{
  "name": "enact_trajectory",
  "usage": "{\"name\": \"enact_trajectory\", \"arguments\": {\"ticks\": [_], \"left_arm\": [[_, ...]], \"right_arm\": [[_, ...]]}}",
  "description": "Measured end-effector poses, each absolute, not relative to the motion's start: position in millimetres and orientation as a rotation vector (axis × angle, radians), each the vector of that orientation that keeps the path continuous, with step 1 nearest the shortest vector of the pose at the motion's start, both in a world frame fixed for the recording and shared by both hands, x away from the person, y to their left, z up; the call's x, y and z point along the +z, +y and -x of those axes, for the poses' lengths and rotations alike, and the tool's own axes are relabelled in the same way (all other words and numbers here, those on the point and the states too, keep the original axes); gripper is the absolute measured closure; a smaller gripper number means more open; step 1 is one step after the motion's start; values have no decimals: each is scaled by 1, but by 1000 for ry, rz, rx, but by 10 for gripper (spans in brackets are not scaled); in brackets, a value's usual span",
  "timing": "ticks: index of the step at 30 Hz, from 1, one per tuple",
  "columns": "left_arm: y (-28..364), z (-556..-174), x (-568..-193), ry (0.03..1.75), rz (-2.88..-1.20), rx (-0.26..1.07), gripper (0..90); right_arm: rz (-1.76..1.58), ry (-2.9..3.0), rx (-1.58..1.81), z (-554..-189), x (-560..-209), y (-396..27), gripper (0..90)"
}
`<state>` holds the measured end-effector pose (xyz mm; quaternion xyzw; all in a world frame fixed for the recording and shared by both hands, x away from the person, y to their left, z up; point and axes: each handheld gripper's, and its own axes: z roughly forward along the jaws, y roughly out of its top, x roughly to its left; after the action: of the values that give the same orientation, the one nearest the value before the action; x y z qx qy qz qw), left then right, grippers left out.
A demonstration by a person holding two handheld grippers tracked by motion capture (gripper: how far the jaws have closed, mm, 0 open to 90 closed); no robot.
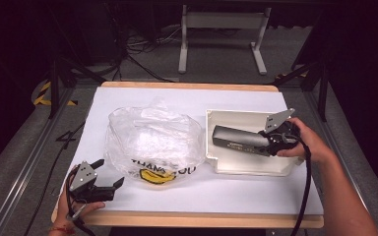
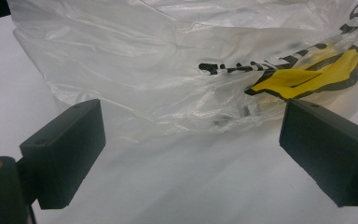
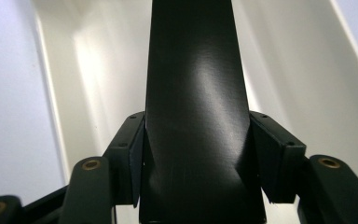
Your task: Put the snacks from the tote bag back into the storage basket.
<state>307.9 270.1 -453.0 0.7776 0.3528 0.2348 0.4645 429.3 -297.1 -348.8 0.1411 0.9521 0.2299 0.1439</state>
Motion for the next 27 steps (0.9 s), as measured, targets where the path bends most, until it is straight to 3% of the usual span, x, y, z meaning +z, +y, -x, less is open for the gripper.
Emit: {"name": "enact_trajectory", "arguments": {"ticks": [27], "left_arm": [[268,-309,-454,866,-1918,561,77]], "right_arm": [[-425,2779,446,-446,-366,-303,421]]}}
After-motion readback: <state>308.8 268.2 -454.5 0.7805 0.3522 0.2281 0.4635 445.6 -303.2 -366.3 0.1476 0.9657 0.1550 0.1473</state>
